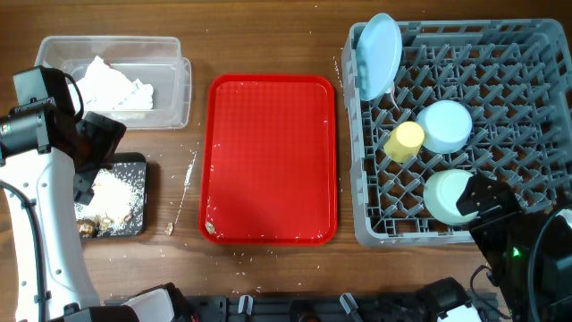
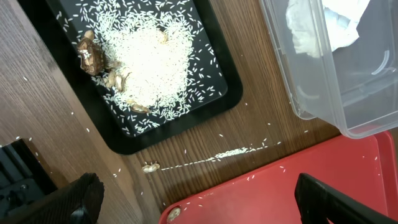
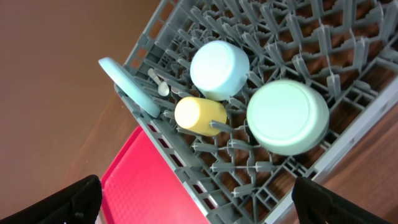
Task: Sort waste into correct bins and load items into the dishwasher rack
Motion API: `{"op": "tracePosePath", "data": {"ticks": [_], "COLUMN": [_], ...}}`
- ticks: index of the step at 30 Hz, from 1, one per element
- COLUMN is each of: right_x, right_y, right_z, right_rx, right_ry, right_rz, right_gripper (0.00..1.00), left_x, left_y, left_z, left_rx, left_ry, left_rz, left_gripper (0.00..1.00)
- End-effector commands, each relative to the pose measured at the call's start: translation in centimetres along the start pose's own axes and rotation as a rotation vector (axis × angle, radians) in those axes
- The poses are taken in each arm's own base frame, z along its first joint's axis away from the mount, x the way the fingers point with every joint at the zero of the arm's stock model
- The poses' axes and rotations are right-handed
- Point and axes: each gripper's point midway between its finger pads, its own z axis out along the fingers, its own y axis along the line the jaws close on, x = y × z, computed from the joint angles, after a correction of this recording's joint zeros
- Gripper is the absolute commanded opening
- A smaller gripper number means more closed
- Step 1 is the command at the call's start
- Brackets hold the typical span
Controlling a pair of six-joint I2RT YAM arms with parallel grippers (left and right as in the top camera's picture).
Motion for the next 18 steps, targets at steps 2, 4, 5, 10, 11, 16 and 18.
{"op": "tracePosePath", "data": {"ticks": [2,4,5,10,11,16,18], "right_x": [-0.4,-0.2,-0.1,1.2,1.4,4.5,6.2], "right_y": [2.0,4.7,6.0,10.6,11.1,14.1,15.0], "right_z": [0.0,-0.4,-0.8,-1.7,-1.5,-0.6,-0.2], "right_rx": [-0.087,-0.209,-0.27,-0.513,-0.537,-0.774,-0.895], "right_ry": [-0.024,-0.03,-0.041,-0.104,-0.12,-0.201,-0.285], "right_rz": [-0.28,-0.461,-0.547,-0.89,-0.916,-1.165,-1.269], "right_gripper": [1.0,1.0,1.0,1.0,1.0,1.0,1.0], "left_x": [-0.5,-0.5,-0.5,-0.5,-0.5,-0.5,-0.5], "left_y": [0.1,0.1,0.1,0.1,0.1,0.1,0.1], "left_z": [-0.3,-0.3,-0.3,-0.3,-0.3,-0.3,-0.3], "left_rx": [-0.001,-0.001,-0.001,-0.001,-0.001,-0.001,-0.002], "left_ry": [-0.018,-0.018,-0.018,-0.018,-0.018,-0.018,-0.018], "left_rz": [0.002,0.002,0.002,0.002,0.002,0.002,0.002], "left_gripper": [1.0,1.0,1.0,1.0,1.0,1.0,1.0]}}
